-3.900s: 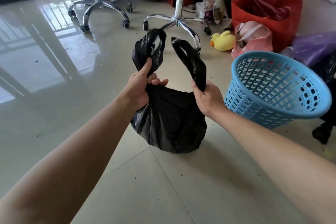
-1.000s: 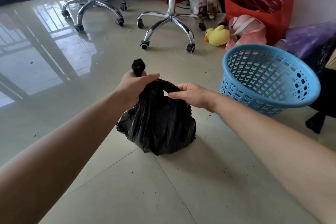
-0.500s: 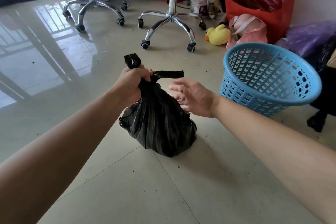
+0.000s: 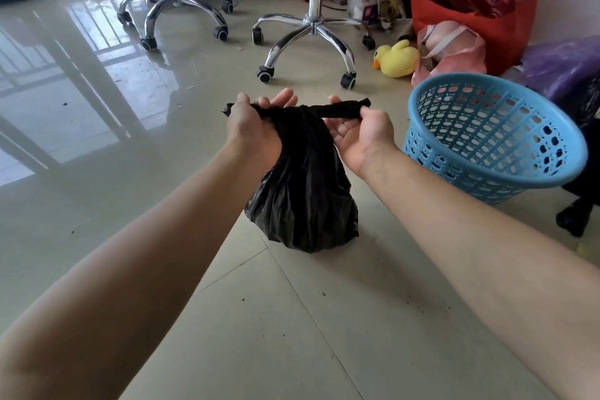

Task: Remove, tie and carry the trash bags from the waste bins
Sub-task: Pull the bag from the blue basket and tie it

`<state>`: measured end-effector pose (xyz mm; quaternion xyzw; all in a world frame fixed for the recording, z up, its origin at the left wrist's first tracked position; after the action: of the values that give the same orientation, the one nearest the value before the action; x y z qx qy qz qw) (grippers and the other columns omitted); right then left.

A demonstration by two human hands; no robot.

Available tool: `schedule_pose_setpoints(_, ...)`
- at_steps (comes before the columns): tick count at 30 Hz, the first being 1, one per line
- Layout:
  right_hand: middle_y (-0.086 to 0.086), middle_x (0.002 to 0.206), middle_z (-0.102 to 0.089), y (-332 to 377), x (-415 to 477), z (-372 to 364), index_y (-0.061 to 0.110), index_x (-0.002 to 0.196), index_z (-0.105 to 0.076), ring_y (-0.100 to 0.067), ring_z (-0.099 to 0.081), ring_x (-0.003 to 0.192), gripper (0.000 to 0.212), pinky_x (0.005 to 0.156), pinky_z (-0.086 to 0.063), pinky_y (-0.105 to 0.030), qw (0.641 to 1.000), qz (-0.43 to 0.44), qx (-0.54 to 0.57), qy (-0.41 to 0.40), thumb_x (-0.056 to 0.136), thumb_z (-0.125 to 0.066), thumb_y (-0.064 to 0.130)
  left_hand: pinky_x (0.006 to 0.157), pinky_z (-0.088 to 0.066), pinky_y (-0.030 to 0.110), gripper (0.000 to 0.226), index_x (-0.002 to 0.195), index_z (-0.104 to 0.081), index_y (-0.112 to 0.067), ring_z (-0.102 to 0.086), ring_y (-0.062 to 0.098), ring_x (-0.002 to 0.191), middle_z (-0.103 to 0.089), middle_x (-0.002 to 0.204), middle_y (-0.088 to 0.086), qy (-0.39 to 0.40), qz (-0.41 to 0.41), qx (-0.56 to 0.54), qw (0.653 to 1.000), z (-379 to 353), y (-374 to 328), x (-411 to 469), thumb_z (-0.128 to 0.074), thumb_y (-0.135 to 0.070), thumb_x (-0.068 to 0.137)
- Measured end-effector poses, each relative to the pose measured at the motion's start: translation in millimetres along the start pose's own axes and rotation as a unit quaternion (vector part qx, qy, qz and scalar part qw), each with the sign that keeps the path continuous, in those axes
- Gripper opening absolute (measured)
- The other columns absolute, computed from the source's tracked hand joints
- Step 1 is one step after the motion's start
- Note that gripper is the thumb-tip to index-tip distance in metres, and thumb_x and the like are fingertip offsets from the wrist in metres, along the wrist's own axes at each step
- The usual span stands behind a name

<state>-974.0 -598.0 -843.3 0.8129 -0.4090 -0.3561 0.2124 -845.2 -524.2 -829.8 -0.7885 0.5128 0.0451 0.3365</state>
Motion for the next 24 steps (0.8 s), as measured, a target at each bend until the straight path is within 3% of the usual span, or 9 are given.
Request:
schedule_pose_setpoints(3,-0.002,0.061,-0.047,3.6,7.0,12.9,0.009,0.085,-0.045,-0.016,-0.056,0.055,0.029,0.058,-0.049,-0.028,0.996,0.023,0.006,-0.088,0.102,-0.022,0.011,0.069,-0.047,0.034,0.048,0.061,-0.031,-0.015,-0.050,0.022,0.040,-0.038,0.040,0.004,-0.095,-0.027,-0.047,0.994,23.9,-3.6,0.2,-0.025,-0.027,0.107)
schedule_pose_setpoints(5,0.000,0.062,-0.036,8.9,13.0,39.9,0.015,0.080,-0.040,-0.010,-0.040,0.043,0.026,0.049,-0.037,-0.023,0.983,0.035,-0.063,-0.168,0.096,-0.022,0.005,0.054,-0.037,0.026,0.041,0.061,-0.025,-0.018,-0.023,0.017,0.032,-0.020,0.039,-0.001,-0.153,-0.046,-0.016,0.987,53.2,-14.3,5.7,-0.021,-0.018,0.102)
schedule_pose_setpoints(8,0.001,0.061,-0.036,16.9,16.8,78.8,0.018,0.073,-0.037,-0.010,-0.035,0.040,0.026,0.045,-0.030,-0.021,0.945,0.041,-0.200,-0.255,0.092,-0.023,0.005,0.043,-0.024,0.018,0.038,0.061,-0.023,-0.022,-0.015,0.017,0.030,-0.015,0.038,-0.003,-0.213,-0.054,0.113,0.969,95.7,-33.8,14.5,-0.023,-0.021,0.100)
schedule_pose_setpoints(12,-0.007,0.082,-0.057,17.7,25.2,81.6,0.014,0.090,-0.044,-0.019,-0.060,0.070,0.019,0.071,-0.052,-0.034,0.876,0.130,-0.396,-0.245,0.095,-0.029,0.026,0.043,-0.038,0.020,0.039,0.070,-0.032,-0.020,-0.031,0.014,0.026,-0.031,0.039,-0.004,-0.235,-0.101,0.226,0.940,110.8,-47.2,20.4,-0.030,-0.038,0.105)
schedule_pose_setpoints(15,0.002,0.079,-0.059,8.3,26.5,74.2,0.018,0.104,-0.047,-0.019,-0.058,0.082,0.024,0.081,-0.047,-0.039,0.847,0.161,-0.492,-0.117,0.099,-0.038,0.038,0.047,-0.048,0.023,0.049,0.074,-0.041,-0.017,-0.049,0.018,0.044,-0.044,0.057,0.001,-0.192,-0.132,0.337,0.912,104.9,-44.5,23.7,-0.028,-0.053,0.105)
schedule_pose_setpoints(17,0.005,0.111,-0.058,-2.8,27.8,79.2,0.025,0.134,-0.044,-0.015,-0.052,0.107,0.041,0.095,-0.039,-0.036,0.854,0.108,-0.508,-0.031,0.099,-0.045,0.047,0.070,-0.052,0.031,0.062,0.084,-0.056,-0.013,-0.063,0.023,0.076,-0.061,0.077,0.008,-0.150,-0.094,0.440,0.880,101.5,-36.0,21.9,-0.019,-0.059,0.103)
schedule_pose_setpoints(20,0.003,0.161,-0.023,-20.0,28.7,94.1,0.039,0.156,-0.005,-0.019,-0.025,0.145,0.103,0.117,-0.022,-0.044,0.836,0.003,-0.549,-0.006,0.076,-0.061,0.073,0.097,-0.047,0.049,0.081,0.132,-0.055,-0.014,-0.057,0.032,0.116,-0.058,0.125,0.018,-0.149,0.002,0.566,0.811,105.5,-23.5,19.6,-0.007,-0.069,0.097)
schedule_pose_setpoints(22,0.001,0.167,0.002,-32.0,29.6,105.7,0.031,0.154,0.020,-0.021,-0.013,0.151,0.138,0.121,-0.015,-0.051,0.830,-0.081,-0.551,-0.015,0.061,-0.068,0.082,0.078,-0.052,0.043,0.089,0.133,-0.048,-0.011,-0.064,0.034,0.096,-0.058,0.120,0.022,-0.154,0.079,0.610,0.773,110.9,-16.8,16.5,-0.007,-0.078,0.091)
schedule_pose_setpoints(24,0.000,0.166,0.002,-41.3,27.9,112.2,0.022,0.157,0.011,-0.021,-0.019,0.150,0.142,0.119,-0.023,-0.050,0.816,-0.136,-0.562,-0.012,0.057,-0.070,0.082,0.054,-0.047,0.031,0.088,0.104,-0.049,-0.005,-0.061,0.028,0.065,-0.060,0.087,0.018,-0.132,0.163,0.627,0.750,116.4,-10.5,11.5,-0.015,-0.084,0.087)
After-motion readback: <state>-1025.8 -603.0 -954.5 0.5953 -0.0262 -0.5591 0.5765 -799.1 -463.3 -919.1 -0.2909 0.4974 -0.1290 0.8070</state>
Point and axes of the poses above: each hand's wrist, its own x-axis towards the middle knuckle, its own z-axis out of the back of the hand, y = z × x, the point moved 4 cm from there along x, towards the middle knuckle
